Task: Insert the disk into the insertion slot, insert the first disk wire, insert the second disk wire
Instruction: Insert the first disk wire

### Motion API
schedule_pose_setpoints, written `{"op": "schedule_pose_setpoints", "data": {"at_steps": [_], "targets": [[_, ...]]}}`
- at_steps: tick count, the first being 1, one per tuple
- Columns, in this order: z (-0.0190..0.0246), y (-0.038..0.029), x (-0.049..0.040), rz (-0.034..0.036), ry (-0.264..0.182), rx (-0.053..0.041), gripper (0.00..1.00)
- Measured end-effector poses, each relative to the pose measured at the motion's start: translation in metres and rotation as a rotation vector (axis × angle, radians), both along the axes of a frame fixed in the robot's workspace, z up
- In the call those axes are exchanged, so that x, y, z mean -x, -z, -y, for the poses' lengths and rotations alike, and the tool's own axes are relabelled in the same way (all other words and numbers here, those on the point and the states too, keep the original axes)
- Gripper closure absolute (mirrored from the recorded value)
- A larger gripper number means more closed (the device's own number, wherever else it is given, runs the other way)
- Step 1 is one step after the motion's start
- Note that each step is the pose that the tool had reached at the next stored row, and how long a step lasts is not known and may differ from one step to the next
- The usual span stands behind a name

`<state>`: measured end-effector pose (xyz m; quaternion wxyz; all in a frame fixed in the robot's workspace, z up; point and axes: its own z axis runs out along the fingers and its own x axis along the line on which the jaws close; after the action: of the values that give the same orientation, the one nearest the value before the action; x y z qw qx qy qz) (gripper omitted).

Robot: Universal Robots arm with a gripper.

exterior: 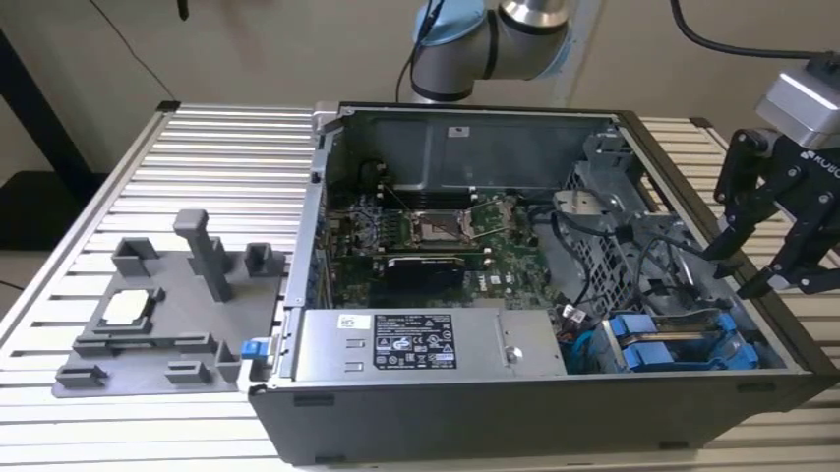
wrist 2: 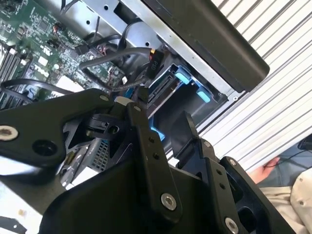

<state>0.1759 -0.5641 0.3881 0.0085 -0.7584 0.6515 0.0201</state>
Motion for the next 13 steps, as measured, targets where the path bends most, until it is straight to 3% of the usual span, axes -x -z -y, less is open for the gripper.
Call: {"op": "schedule_pose_setpoints", "data": {"at_steps": [13], "targets": [[-0.0009,0.004,-0.0063,0.0009,-0.001,0.0001,0.53]]}}
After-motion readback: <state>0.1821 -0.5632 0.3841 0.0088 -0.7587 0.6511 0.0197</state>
